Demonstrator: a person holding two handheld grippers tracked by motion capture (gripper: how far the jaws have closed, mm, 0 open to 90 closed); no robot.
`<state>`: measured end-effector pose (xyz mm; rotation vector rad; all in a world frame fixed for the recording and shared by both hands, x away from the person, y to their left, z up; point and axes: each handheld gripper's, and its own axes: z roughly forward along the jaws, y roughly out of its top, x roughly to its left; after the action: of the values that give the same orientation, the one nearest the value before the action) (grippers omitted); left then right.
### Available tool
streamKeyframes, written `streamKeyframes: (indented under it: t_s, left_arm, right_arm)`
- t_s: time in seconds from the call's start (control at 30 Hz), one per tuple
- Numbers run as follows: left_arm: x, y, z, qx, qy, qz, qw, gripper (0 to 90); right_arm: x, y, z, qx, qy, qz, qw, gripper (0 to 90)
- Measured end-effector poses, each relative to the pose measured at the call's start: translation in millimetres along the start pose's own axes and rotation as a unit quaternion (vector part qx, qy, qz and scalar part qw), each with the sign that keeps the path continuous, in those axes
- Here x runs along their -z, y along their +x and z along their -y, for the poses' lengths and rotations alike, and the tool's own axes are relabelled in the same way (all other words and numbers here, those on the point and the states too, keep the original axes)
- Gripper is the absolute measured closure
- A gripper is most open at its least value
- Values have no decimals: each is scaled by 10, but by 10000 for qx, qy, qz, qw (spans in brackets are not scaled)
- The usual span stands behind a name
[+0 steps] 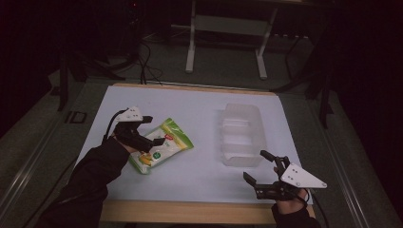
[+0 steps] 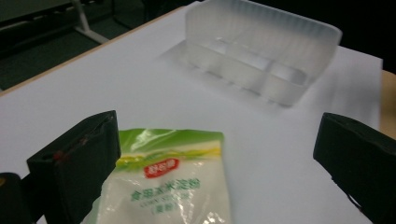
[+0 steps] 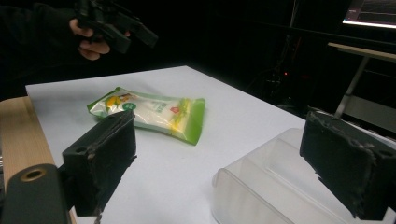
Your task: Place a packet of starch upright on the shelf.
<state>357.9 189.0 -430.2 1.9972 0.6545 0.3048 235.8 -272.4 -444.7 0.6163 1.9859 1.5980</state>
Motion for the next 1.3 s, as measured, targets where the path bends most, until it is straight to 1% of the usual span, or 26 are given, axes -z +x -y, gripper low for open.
streamKeyframes:
  t_s: [0.03,0.07,0.23,0.27,0.3,0.37,0.4,0.43,0.47,0.5,0.53,0.6,0.67,0.73,0.8,0.83,0.87,0.9,1.0,1.03,1.07,1.1,1.13,1.17,1.23,1.3]
  left_arm:
    - [-31,21,-7,-55,44,-62,10000,12]
    - [-50,38,-11,-70,62,-55,9999,12]
    - [-190,183,-13,-1,167,-115,9998,12]
    - [-210,202,-10,18,171,-139,9998,41]
    - [-238,230,-9,29,202,-203,9996,46]
    - [-287,289,-1,118,259,-256,9993,46]
    - [-307,320,7,178,264,-243,9992,49]
    - [-307,320,7,178,264,-243,9992,58]
    - [-355,393,34,239,375,-272,9986,58]
    - [-372,422,51,286,410,-329,9982,58]
    - [-385,449,70,350,398,-344,9980,60]
    - [-409,483,106,372,378,-449,9976,71]
    - [-449,522,139,480,429,-383,9972,73]
    - [-504,549,168,470,581,-364,9965,73]
    - [-560,584,199,529,748,-305,9953,73]
    - [-560,584,199,529,748,-305,9953,73]
    - [-614,622,241,456,877,-281,9947,73]
    - [-631,639,263,411,887,-246,9949,116]
    - [-688,695,313,394,1017,-267,9937,133]
    - [-688,695,313,394,1017,-267,9937,138]
    - [-724,733,336,492,1064,-270,9927,138]
    - [-737,750,342,507,1098,-271,9923,146]
    - [-765,781,355,577,1161,-187,9914,148]
    - [-783,795,364,600,1198,-169,9908,148]
    - [-834,823,396,674,1314,-226,9888,158]
    - [-869,846,422,740,1422,-225,9868,164]
  right_arm:
    - [-2,-2,2,-4,0,-5,10000,105]
    - [-5,-3,4,-6,7,-9,10000,105]
    - [-9,2,7,-11,19,-37,10000,105]
    - [-11,4,8,-16,22,-49,10000,105]
    - [-13,4,9,-17,20,-46,10000,105]
    - [-13,2,10,-21,18,-47,10000,105]
    - [-10,2,10,-2,10,-31,10000,105]
    - [-10,2,10,-2,10,-31,10000,105]
    - [-7,2,9,2,4,-24,10000,105]
    - [-1,0,9,-10,-18,-12,10000,105]
    - [-2,0,9,-12,-11,-8,10000,105]
    - [-6,1,11,-11,4,1,10000,105]
    - [-9,3,10,0,12,-13,10000,105]
    - [-14,5,13,-19,24,-18,10000,105]
    - [-20,4,19,-21,47,-27,10000,105]
    - [-20,4,19,-21,47,-27,10000,105]
    - [-24,5,20,-28,49,-36,10000,105]
    - [-30,6,25,-25,62,-61,10000,105]
    - [-40,3,35,-29,92,-91,9999,105]
    - [-40,3,35,-29,92,-91,9999,105]
    - [-43,3,39,-35,104,-92,9999,105]
    - [-49,2,44,-55,113,-103,9999,105]
    - [-52,1,45,-53,115,-107,9999,105]
    - [-55,1,47,-56,128,-113,9998,105]
    - [-60,2,48,-52,142,-124,9998,105]
    - [-60,8,47,-38,153,-124,9998,105]
